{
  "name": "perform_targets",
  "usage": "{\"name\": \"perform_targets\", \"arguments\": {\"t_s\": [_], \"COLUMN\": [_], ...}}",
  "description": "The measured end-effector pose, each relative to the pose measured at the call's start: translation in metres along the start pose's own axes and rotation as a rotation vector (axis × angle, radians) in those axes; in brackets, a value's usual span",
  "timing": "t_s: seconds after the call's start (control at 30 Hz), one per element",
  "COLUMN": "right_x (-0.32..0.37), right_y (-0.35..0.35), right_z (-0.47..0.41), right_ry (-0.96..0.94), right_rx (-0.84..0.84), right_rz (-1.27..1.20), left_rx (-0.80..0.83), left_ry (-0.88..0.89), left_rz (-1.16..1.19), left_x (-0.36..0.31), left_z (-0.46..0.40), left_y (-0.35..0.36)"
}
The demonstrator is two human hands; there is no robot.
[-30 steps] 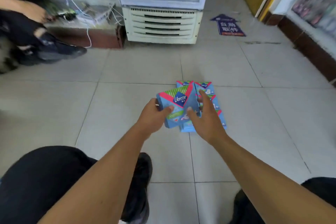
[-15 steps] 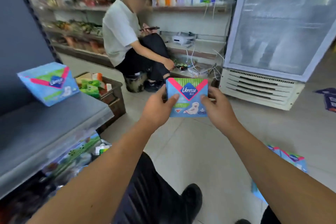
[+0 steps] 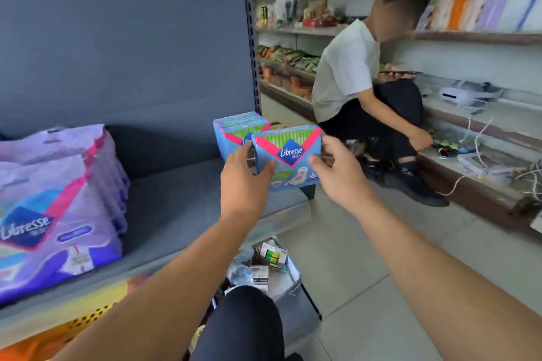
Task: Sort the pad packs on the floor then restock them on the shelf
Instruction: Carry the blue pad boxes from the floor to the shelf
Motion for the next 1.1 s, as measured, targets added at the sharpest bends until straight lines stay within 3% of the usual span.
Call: {"name": "perform_targets", "arguments": {"t_s": [0.27, 0.5, 0.73, 1.1], "right_x": [-0.004, -0.012, -0.02, -0.029], "right_y": [0.098, 0.128, 0.144, 0.153], "right_z": [-0.081, -0.111, -0.11, -0.112], "right_ry": [-0.072, -0.06, -0.137, -0.091], "right_rx": [0.21, 0.178, 0.292, 0.341], "right_rz": [-0.074, 0.034, 0.059, 0.067], "left_rx": [-0.176, -0.21, -0.043, 0.028], "left_ry": [-0.1, -0.117, -0.193, -0.262], "left_rz": [-0.046, -0.147, -0.231, -0.318], "left_x": [0.061, 0.09, 0.114, 0.113], "left_z": [-0.052, -0.082, -0.081, -0.084], "left_y": [-0.025, -0.02, -0.003, 0.004]}}
Point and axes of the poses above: each hand's wrist, its own z-axis away from the middle knuckle, its own y-axis out of the palm, x = y × z, the point moved 10 cm from there along -z, towards the middle knuckle, and after that the axes turned 12 degrees about z, right-handed, at the moved point
